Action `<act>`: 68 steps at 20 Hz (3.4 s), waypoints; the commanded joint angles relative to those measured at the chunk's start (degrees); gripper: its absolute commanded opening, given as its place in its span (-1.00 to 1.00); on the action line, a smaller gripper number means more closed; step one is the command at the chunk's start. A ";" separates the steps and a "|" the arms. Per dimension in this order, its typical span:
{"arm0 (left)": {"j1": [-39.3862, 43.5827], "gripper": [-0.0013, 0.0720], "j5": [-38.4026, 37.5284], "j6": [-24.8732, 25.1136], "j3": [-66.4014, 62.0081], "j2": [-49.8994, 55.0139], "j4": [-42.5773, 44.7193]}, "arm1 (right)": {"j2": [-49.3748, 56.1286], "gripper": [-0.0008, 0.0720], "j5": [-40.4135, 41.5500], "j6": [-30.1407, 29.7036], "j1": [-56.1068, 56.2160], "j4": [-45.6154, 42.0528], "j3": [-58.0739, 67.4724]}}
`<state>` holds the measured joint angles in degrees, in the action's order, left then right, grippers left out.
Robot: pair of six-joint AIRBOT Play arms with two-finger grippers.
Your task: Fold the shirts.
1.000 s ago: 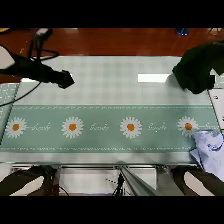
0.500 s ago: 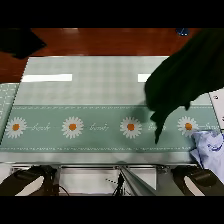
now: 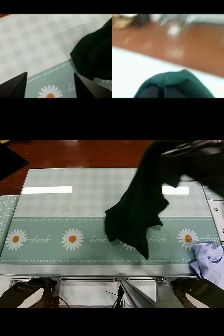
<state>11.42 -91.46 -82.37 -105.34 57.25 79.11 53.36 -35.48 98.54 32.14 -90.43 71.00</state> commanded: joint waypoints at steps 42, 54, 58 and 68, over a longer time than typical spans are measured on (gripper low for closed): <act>-6.16 -0.88 29.44 17.35 51.32 26.91 -37.59 | 2.54 0.37 -31.45 -24.39 -48.85 19.45 -18.84; -6.14 -0.88 20.44 19.58 46.75 24.48 -37.64 | 2.54 0.50 -21.97 -29.68 -36.76 44.33 -46.16; -6.16 -0.88 19.78 19.80 46.75 23.76 -38.45 | 2.54 0.50 -9.79 -22.38 -25.94 42.58 -46.60; -6.16 -0.89 19.78 19.80 41.38 21.88 -39.32 | 7.04 -0.91 -0.98 -10.36 -14.45 40.39 -45.31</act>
<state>5.32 -71.79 -62.59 -61.47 79.57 39.97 60.07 -37.95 87.74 15.86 -52.69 24.80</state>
